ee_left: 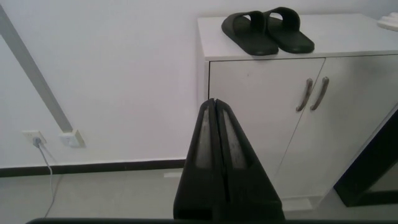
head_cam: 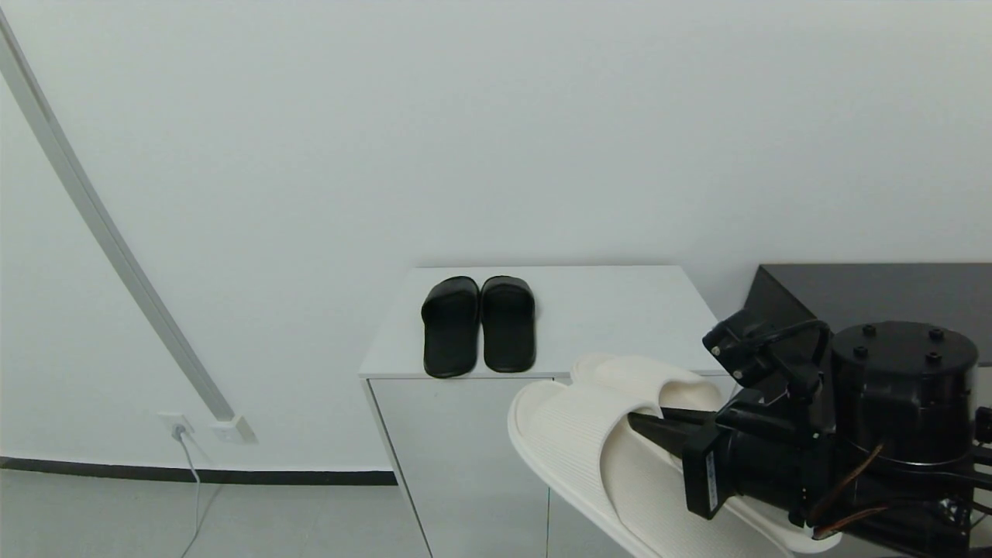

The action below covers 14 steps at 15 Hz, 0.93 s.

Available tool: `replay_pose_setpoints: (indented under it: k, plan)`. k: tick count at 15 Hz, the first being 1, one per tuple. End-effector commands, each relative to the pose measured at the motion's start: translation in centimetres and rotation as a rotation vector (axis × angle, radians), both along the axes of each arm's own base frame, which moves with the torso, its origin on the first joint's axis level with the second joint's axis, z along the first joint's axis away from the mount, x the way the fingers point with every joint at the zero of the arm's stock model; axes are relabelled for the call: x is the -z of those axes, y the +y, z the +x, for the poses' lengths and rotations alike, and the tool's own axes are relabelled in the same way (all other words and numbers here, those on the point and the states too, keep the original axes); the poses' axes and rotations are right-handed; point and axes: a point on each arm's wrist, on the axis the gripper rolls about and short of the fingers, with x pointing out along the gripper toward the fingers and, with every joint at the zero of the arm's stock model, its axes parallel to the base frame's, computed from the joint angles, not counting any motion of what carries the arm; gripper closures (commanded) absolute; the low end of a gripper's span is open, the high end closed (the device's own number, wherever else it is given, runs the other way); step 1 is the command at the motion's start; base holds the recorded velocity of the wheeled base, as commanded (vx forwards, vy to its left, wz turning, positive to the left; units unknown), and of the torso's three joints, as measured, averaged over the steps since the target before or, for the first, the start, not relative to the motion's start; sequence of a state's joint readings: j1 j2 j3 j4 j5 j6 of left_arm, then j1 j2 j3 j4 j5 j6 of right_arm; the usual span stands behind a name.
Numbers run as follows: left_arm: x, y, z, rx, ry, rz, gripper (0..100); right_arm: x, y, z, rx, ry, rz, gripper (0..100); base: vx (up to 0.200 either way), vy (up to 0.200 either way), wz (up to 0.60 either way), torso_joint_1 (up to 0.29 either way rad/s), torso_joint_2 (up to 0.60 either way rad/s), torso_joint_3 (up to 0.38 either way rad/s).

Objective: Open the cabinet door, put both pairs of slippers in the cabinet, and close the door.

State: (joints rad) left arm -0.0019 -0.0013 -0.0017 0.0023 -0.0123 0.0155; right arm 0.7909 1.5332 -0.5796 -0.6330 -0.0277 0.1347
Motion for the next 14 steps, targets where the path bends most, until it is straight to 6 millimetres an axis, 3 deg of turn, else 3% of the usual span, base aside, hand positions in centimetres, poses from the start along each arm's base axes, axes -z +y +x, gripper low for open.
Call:
replay_pose_setpoints:
  k: [1, 5, 11, 12, 14]
  plan:
    - [0.01, 0.00, 0.01, 0.000, 0.002, 0.000, 100, 0.12, 0.08, 0.06, -0.001, 0.003, -0.003, 100, 0.000, 0.000, 0.00, 0.000, 0.00, 0.000]
    - [-0.01, 0.00, 0.01, 0.000, 0.001, 0.000, 100, 0.28, 0.02, 0.00, -0.003, 0.007, -0.008, 100, 0.000, 0.000, 0.00, 0.000, 0.00, 0.000]
    - [0.05, 0.00, 0.02, 0.000, 0.004, 0.003, 100, 0.36, 0.05, -0.03, -0.004, 0.006, -0.014, 100, 0.000, 0.000, 0.00, -0.147, 0.32, 0.177]
    - [0.05, 0.00, 0.02, 0.000, 0.004, 0.009, 0, 0.36, 0.03, 0.00, -0.004, 0.003, -0.017, 100, 0.000, 0.000, 0.00, -0.159, 0.37, 0.203]
    - [0.05, 0.00, 0.02, 0.000, 0.004, 0.007, 0, 0.40, 0.01, -0.01, -0.004, 0.002, -0.020, 100, 0.000, 0.000, 0.00, -0.168, 0.37, 0.217]
